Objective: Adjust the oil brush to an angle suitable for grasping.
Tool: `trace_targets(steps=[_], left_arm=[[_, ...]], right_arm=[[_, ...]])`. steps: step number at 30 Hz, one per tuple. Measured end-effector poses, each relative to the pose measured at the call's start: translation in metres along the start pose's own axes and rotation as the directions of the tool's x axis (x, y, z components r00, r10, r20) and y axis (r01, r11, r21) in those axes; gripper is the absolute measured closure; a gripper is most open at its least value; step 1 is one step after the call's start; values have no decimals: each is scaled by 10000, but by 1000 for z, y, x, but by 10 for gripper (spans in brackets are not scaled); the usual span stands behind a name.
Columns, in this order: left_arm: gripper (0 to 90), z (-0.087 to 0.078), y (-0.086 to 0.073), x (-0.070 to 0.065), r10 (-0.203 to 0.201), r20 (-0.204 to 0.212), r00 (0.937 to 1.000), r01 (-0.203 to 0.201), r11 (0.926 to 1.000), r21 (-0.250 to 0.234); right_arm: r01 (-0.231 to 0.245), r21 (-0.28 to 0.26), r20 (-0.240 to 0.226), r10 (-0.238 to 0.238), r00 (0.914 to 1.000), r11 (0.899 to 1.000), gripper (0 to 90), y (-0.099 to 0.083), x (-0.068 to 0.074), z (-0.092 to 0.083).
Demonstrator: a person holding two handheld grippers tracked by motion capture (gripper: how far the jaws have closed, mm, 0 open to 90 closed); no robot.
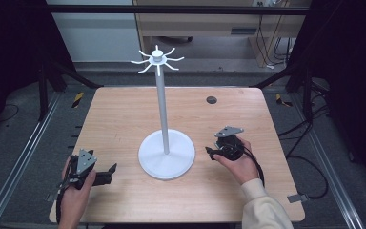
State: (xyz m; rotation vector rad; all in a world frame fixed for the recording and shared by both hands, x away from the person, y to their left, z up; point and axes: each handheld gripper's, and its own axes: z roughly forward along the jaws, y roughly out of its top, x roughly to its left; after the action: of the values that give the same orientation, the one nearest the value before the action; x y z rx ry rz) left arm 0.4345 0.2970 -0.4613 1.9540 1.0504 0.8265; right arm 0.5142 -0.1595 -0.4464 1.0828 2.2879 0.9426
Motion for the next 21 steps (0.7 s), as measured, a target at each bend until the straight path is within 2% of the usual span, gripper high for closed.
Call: trace_targets(steps=[2, 4, 5, 6, 7, 10, 11, 14, 15, 17, 21], left_arm=[[27, 0, 0, 0, 3, 10, 10000, -3, 10000, -14], [27, 0, 0, 0, 6, 14, 10000, -6, 10000, -10], [27, 0, 0, 0, 7, 18, 10000, -7, 10000, -12], [27, 0, 0, 0, 12, 19, 10000, -12, 10000, -4], [27, 0, 0, -1, 16, 11, 10000, -16, 10000, -4], [27, 1, 0, -1, 14, 20, 10000, -14, 10000, -17], [27, 0, 0, -1, 17, 26, 10000, -17, 10000, -7], [27, 0, 1, -2, 24, 31, 10000, -24, 10000, -6], [27, 0, 1, -2, 22, 42, 10000, -22, 10000, -5], [27, 1, 0, -2, 28, 41, 10000, -28, 10000, -3], [27, 1, 0, -1, 23, 40, 10000, -23, 10000, 10]], right_arm=[[203, 142, -69, -202, 9998, 9997, 424, -1, 3, 2], [271, 199, -108, -268, 9996, 9994, 442, -1, 4, 3], [370, 225, -199, -365, 9991, 9991, 495, -1, 5, 4], [370, 225, -199, -365, 9991, 9991, 495, -1, 5, 4], [453, 293, -283, -444, 9986, 9985, 541, -1, 6, 4], [542, 318, -335, -531, 9980, 9980, 582, -2, 7, 4], [640, 368, -505, -621, 9968, 9973, 634, -2, 8, 5], [766, 498, -734, -729, 9946, 9958, 713, -2, 10, 6], [766, 498, -734, -729, 9946, 9958, 713, -2, 10, 6], [865, 613, -834, -812, 9932, 9944, 788, -3, 11, 8], [864, 956, -686, -800, 9944, 9917, 856, -4, 11, 11]])
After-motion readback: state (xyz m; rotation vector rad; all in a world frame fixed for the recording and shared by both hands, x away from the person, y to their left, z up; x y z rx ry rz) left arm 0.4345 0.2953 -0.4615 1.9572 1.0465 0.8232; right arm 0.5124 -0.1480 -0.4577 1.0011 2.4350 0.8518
